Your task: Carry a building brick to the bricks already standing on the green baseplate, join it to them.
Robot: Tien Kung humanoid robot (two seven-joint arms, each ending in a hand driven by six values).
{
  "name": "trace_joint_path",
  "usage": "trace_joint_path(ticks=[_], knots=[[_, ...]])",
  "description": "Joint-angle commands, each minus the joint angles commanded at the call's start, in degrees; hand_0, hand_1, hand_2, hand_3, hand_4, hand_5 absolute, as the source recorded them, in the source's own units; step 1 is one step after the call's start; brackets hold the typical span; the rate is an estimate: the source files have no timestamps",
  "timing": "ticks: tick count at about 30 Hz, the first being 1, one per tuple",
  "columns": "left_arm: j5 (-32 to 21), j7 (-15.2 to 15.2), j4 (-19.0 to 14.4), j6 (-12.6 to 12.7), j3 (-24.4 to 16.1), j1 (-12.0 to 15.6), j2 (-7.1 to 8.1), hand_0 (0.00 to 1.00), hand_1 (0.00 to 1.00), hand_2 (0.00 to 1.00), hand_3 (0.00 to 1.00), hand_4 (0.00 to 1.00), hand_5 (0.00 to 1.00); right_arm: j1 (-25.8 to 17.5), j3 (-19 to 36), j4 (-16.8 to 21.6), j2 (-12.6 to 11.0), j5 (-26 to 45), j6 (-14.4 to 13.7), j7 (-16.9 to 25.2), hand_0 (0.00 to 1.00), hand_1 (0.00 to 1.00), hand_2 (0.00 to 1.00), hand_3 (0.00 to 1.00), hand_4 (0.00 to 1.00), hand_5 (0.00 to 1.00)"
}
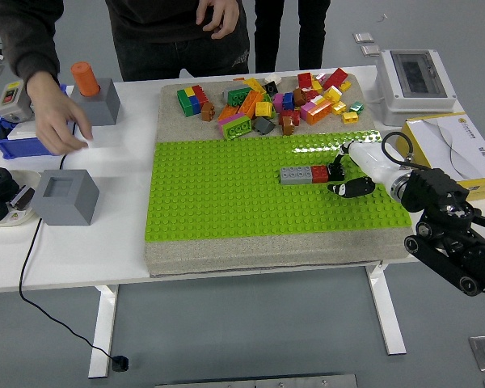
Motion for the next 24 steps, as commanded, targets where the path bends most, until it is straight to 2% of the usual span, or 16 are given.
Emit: trace_joint_path(ticks=[11, 24], knots=[[0.0, -0.1, 0.0, 0.1, 0.0, 0.0, -0.12, 0.772, 0.758, 0.698, 0.550, 0.998, 0.756, 0.3, -0.6, -2.8, 1.1, 0.5, -0.1, 0.4, 0.683, 0.819, 0.899, 0.646, 0.795, 0.425], [-0.3, -0.3, 0.0, 0.2, 0.2, 0.0, -0.21, 0.770, 0.758, 0.698, 0.552, 0.998, 0.760, 0.2, -1.7, -2.9, 1.5, 0.7, -0.2, 0.3, 0.682, 0.819, 0.899, 0.646, 0.792, 0.423]])
